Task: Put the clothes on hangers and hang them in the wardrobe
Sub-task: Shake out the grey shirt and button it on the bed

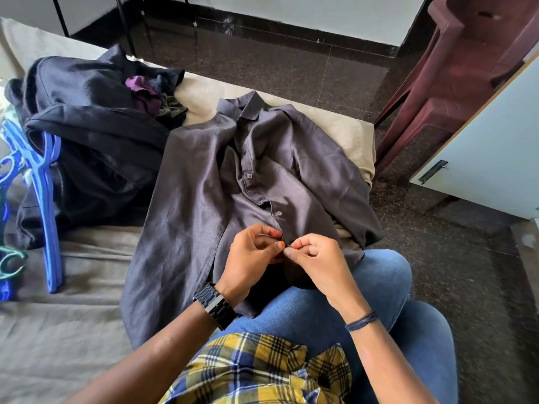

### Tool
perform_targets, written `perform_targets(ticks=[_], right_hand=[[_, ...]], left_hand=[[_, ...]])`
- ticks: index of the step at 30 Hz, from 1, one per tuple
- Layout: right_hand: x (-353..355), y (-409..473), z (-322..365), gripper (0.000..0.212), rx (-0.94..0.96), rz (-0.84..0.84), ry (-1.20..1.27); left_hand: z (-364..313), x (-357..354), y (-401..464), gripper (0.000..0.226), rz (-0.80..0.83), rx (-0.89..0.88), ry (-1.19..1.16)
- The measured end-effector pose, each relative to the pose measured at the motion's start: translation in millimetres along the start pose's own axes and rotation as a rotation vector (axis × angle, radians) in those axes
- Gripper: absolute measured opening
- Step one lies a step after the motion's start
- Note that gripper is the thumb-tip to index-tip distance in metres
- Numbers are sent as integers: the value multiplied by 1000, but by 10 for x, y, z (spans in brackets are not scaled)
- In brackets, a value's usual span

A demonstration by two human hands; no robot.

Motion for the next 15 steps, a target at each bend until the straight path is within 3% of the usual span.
perform_targets(ticks=[6, 10, 11, 13, 15], right_hand=[[45, -7, 89, 6, -60, 81, 225], [36, 35, 79, 13, -215, 170, 601], [25, 42, 69, 12, -213, 175, 593], [26, 60, 47, 1, -106, 199, 296], [53, 66, 10, 22, 10, 243, -107]], left_hand=[[29, -20, 66, 21, 52, 20, -203], [45, -46, 140, 24, 96, 89, -353], [49, -45, 153, 24, 85, 70, -304], [64, -20, 172, 22, 43, 10, -182], [75, 11, 175, 21, 26, -37, -112]])
Point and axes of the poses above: each hand's wrist, its own y-axis towards the middle knuckle, its own x-axis out of the back of the hand, z = x × y, the point moved 2 cm from there along y, towards the middle knuckle, and after that the axes turned 5 degrees about y, right-handed, at the moved point
